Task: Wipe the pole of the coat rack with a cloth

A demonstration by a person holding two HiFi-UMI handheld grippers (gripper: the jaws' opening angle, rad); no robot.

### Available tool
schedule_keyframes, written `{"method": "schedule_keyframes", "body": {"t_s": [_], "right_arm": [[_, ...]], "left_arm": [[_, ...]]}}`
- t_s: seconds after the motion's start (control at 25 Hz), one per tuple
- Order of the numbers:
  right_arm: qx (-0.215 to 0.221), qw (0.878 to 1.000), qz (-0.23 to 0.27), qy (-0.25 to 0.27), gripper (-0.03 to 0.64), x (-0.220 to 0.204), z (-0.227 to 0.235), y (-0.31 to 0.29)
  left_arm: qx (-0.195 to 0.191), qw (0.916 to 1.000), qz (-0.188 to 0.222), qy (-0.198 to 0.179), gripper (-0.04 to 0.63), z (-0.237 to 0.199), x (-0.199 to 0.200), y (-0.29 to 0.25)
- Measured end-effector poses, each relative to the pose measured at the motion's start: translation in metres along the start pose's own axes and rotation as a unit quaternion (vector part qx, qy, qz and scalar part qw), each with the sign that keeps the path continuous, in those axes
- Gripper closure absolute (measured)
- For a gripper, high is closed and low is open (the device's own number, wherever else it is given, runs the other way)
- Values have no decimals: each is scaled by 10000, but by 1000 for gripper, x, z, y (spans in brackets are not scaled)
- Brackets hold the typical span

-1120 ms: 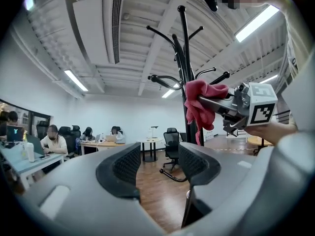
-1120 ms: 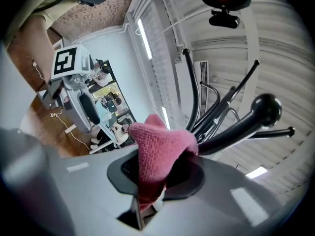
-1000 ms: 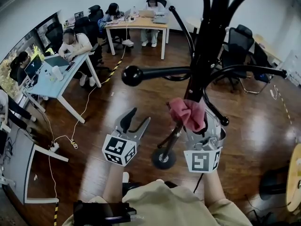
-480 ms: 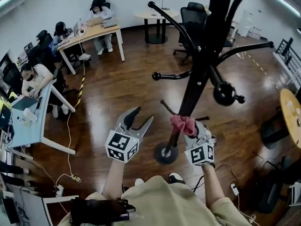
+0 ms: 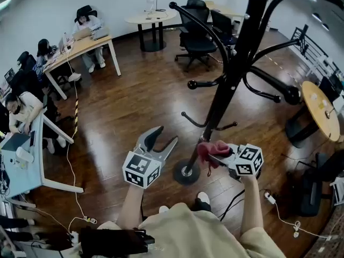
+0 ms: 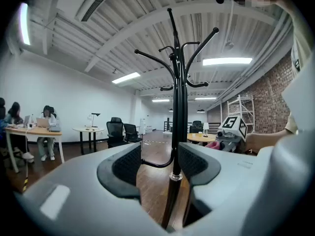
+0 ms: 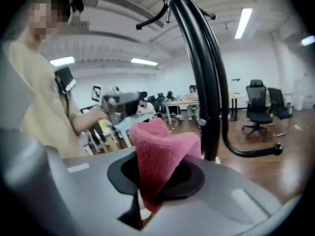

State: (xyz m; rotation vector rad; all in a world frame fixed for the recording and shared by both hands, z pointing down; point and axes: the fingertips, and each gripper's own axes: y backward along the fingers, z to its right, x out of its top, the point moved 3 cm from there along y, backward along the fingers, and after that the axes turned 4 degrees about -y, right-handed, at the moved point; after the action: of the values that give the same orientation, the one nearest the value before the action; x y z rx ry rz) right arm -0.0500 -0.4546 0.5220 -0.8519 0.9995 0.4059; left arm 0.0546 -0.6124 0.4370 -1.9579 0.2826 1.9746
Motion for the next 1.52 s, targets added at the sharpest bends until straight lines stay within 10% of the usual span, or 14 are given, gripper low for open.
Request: {"method": "schedule_keyframes", "body": {"t_s": [0.2, 0.32, 0.4, 0.48, 0.6, 0.72, 0.8, 0.88, 1.0, 1.08, 1.36, 1.52], "right_arm": [[431, 9983, -202, 341, 563, 14, -62, 0], [-526, 9909, 804, 946, 563, 80, -67, 14], [-1593, 9609, 1541, 1661, 561, 140, -67, 37], [-2895, 9042, 1610, 2695, 561, 189, -65, 55], [-4579, 7767, 546, 4291, 561, 228, -54, 53], [-5466, 6364, -867, 5374, 561, 235, -24, 39], [-5614, 5794, -1401, 5740, 561, 228, -8, 35], [-5418, 5884, -1746, 5742, 561, 211, 2, 22], [-4653, 6698, -2394, 5269, 561, 156, 25, -16], [-4145, 6918, -3105, 5031, 563, 110, 41, -44], [-2997, 6046, -5256, 5180, 563, 3, 69, -94], [-2661, 5866, -5726, 5072, 563, -11, 76, -105]], "left_arm": [[-159, 9998, 59, 133, 365, -1, -6, 8], [-124, 9997, 159, 143, 365, -5, -3, 16], [-31, 9996, 207, 202, 367, -9, -3, 25], [75, 9993, 235, 266, 367, -13, -4, 34], [176, 9991, 219, 330, 367, -19, -9, 44], [257, 9988, 210, 361, 367, -22, -12, 53], [345, 9984, 220, 395, 367, -24, -13, 59], [462, 9976, 226, 465, 367, -30, -16, 67], [583, 9965, 232, 552, 367, -43, -23, 77], [618, 9962, 224, 564, 367, -48, -26, 81], [682, 9956, 223, 605, 367, -50, -27, 83], [765, 9948, 223, 627, 367, -56, -30, 89]]}}
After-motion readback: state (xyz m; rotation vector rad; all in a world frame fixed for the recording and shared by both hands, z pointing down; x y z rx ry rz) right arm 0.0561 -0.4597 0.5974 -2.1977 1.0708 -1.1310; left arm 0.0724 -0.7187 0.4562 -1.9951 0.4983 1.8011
